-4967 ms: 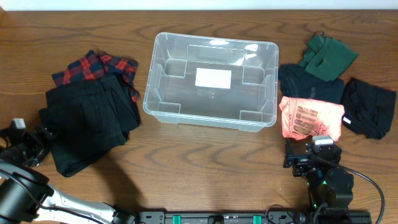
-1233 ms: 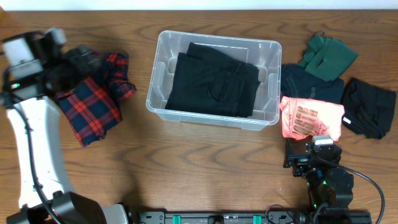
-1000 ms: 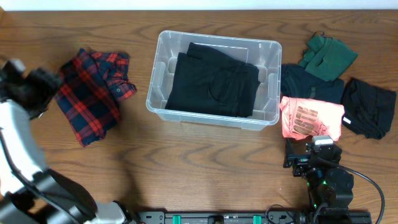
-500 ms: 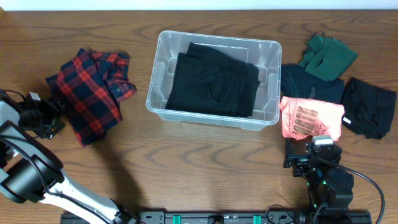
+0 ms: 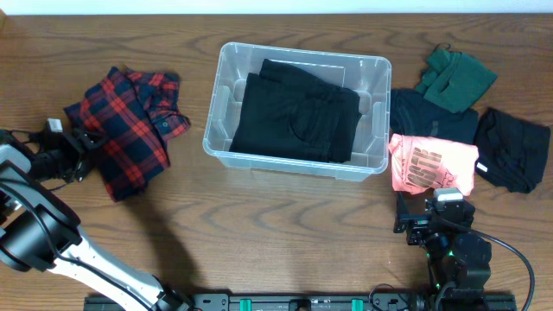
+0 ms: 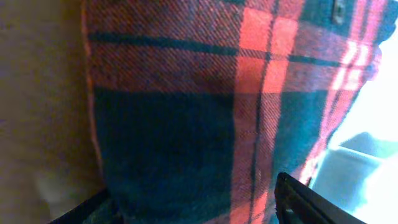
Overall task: Pack container
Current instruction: 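Grasp the red-black plaid shirt with the left gripper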
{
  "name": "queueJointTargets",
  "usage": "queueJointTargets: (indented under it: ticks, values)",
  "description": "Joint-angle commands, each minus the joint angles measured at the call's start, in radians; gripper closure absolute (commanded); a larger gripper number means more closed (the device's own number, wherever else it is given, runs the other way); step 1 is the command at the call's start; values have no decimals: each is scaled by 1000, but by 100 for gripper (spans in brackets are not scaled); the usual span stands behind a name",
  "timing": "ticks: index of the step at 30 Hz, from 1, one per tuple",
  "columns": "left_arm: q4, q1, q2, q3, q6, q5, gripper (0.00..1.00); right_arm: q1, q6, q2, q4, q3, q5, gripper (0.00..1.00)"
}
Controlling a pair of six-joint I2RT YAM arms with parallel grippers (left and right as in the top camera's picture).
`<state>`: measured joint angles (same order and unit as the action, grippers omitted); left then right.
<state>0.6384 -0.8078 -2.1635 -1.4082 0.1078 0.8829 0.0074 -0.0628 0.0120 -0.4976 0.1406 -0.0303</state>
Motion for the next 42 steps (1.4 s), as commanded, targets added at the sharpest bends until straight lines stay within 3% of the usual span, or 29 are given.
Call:
queueJointTargets:
  ticks: [1, 3, 6, 8, 11, 13, 14, 17, 20, 27, 36, 40, 42]
  values:
    - [0, 31, -87, 11, 31, 7, 32, -8, -2, -5, 0, -3, -4, 1]
    - [0, 39, -97, 11, 31, 8, 42, -8, -2, -5, 0, -3, -4, 1]
    - [4, 42, -98, 11, 31, 8, 73, -8, -2, -5, 0, -3, -4, 1]
    - [15, 41, -98, 11, 31, 7, 78, -8, -2, -5, 0, -3, -4, 1]
    - [41, 40, -98, 11, 39, 6, 76, -8, -2, -5, 0, -3, -4, 1]
    - [70, 40, -98, 11, 37, -21, 52, -8, -2, -5, 0, -3, -4, 1]
    - [90, 40, -98, 11, 37, -59, 49, -8, -2, -5, 0, -3, -4, 1]
    - [154, 40, -98, 11, -32, -279, 27, -8, -2, -5, 0, -3, -4, 1]
    - [172, 40, -98, 11, -38, -391, 24, -8, -2, -5, 0, -3, -4, 1]
    - [63, 63, -98, 13, -68, -261, 21, -8, -2, -5, 0, -3, -4, 1]
    - [-66, 192, -114, 13, -80, -199, 22, -8, -2, -5, 0, -3, -4, 1]
    - [-98, 234, -139, 13, -105, -183, 30, -8, -2, -5, 0, -3, -4, 1]
    - [-110, 244, -153, 13, -122, -182, 40, -8, -2, -5, 0, -3, -4, 1]
